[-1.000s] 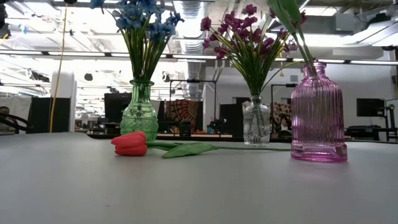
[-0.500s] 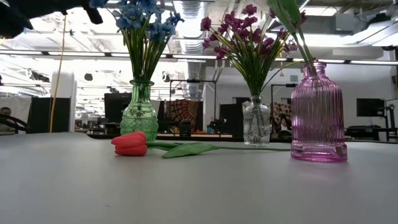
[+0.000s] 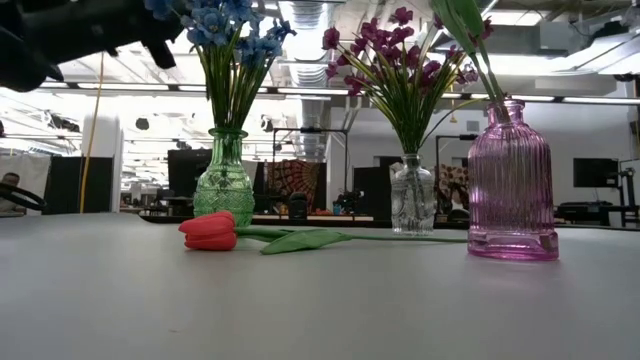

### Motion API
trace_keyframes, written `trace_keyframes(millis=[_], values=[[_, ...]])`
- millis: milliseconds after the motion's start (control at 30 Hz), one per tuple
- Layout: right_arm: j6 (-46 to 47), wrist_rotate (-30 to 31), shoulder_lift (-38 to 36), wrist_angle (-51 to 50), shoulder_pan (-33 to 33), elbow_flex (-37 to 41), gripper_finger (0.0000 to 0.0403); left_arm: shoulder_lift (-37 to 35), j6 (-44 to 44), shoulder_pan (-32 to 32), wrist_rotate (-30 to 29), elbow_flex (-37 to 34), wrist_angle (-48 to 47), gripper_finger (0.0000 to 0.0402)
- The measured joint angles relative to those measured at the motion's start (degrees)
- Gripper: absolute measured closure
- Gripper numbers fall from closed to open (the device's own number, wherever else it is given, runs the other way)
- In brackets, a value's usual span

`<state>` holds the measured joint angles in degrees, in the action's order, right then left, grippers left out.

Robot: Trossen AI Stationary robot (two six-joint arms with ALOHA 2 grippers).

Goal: Sort flowers into vase by color
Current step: Put the blue flowers into the green flower vase

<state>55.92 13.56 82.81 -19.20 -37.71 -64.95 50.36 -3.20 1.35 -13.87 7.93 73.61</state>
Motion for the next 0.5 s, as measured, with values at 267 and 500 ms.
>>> trace_keyframes(millis=[267,500], values=[[0.09,0.0,0.02,0.02,0.0,0.0,0.0267,7.86,-0.6,0.0,0.07,0.0,7.8,0.0397],[0.07,0.0,0.02,0.0,0.0,0.02,0.0267,13.98,-2.11,0.0,0.66,0.0,12.47,0.0397]])
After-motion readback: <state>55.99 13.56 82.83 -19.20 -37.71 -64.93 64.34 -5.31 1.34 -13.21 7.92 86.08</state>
